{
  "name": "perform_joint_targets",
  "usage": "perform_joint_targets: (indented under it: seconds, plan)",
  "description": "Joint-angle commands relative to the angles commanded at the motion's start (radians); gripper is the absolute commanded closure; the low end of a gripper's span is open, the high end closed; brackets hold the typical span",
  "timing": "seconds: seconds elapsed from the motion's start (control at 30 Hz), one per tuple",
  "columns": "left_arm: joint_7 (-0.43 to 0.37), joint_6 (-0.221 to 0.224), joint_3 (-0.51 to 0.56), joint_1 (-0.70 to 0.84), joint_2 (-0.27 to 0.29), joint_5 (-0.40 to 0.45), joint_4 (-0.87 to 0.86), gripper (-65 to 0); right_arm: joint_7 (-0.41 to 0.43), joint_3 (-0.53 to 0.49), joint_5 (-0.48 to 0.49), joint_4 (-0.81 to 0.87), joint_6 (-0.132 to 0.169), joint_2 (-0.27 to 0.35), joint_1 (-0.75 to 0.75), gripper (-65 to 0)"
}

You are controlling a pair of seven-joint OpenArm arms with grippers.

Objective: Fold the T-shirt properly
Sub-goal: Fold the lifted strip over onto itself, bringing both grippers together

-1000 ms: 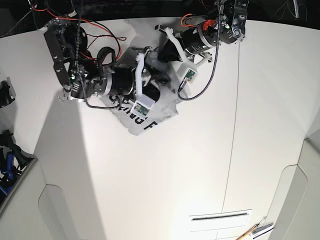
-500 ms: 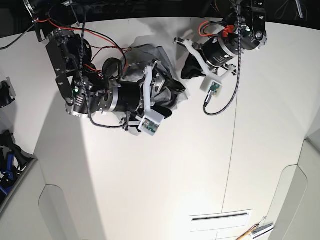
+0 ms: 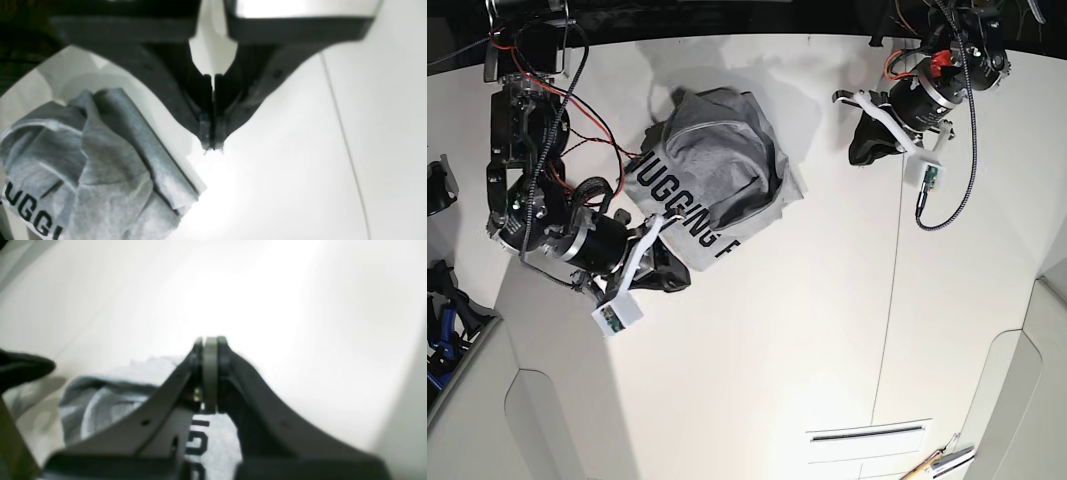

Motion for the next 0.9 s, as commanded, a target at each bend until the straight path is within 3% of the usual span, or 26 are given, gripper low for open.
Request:
perform_joint_targets:
  seconds: [0.1, 0.23, 0.37, 0.63, 0.77, 0.9]
  plan:
    - [0.000, -0.011, 0.000, 0.000, 0.000, -0.014, 0.000, 0.0, 0.000, 0.000, 0.024, -0.091, 0.003, -0.013, 0.000, 0.0]
    - [0.000, -0.011, 0.000, 0.000, 0.000, -0.013, 0.000, 0.0, -0.005, -0.013, 0.114, -0.185, 0.089, -0.068, 0.000, 0.0]
    - [0.005, -0.011, 0.000, 0.000, 0.000, -0.013, 0.000, 0.0, -0.005, -0.072, 0.156, -0.219, 0.089, -0.146, 0.000, 0.0]
    - [0.008, -0.011, -0.058, 0.000, 0.000, -0.015, 0.000, 0.0, -0.014, -0.300, 0.153, -0.232, 0.092, -0.270, 0.001, 0.0]
    - [0.057, -0.011, -0.134, 0.003, -0.011, -0.090, 0.000, 0.0, -0.052, -0.288, 0.150, -0.151, 0.101, -0.285, 0.001, 0.0]
    - [0.060, -0.012, -0.157, 0.006, -0.042, -0.106, 0.000, 0.0, -0.081, -0.189, 0.094, -0.024, 0.100, -0.270, 0.000, 0.0]
